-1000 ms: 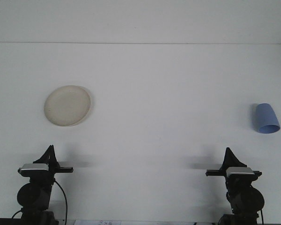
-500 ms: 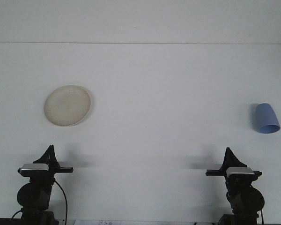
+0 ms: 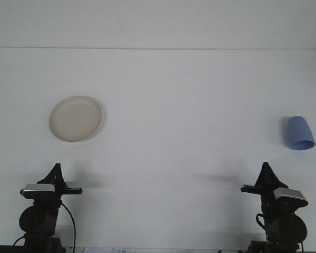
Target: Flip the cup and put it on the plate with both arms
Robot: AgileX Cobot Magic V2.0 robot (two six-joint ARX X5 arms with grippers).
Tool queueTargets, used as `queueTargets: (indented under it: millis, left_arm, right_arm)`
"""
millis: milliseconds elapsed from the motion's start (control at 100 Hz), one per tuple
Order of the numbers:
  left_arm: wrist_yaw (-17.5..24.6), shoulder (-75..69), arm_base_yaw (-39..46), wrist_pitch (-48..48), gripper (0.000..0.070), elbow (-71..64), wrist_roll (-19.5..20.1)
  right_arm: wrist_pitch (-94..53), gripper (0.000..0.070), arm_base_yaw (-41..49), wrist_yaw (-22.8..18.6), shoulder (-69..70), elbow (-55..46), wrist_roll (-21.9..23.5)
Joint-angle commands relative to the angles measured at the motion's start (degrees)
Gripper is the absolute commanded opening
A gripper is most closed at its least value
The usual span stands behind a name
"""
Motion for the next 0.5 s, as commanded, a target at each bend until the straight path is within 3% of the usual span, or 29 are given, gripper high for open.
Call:
queueTargets:
  millis: [0,90,120,210,260,490]
  left_arm:
    - [-0.2,-0.04,0.02,0.7,0.0014,-1.11,0.07]
    - [-0.2,-0.04,0.02,0.7,0.0014,-1.11,0.07]
    - [-0.2,-0.07,0.02,0.72,0.0014,-1.11,0.07]
    - [-0.2,-0.04,0.02,0.72,0.0014,-1.11,0.07]
    - [-0.2,-0.04,0.02,0.7,0.0014,-1.11,0.07]
    - [-0.2,-0.04,0.02,0.72,0.0014,-1.11,0.07]
  right_arm:
    - [-1.49,0.0003,0.04,1.77,2.56,7.72,-1.44]
    - [-6.32,0.0041,0.04,2.91,8.79,17.35,-7.28]
    - [-7.82,0.0118,0.02,2.95,10.99,20.35,-8.92]
    - [-12.22,0.0439,0.02,3.93,16.92,27.56,-12.66]
    - [-14.29,0.0547,0.02,5.22,19.96,30.51,-13.6]
    - [-16.85,0.0557,-1.07,11.56,27.15,33.97,-18.6]
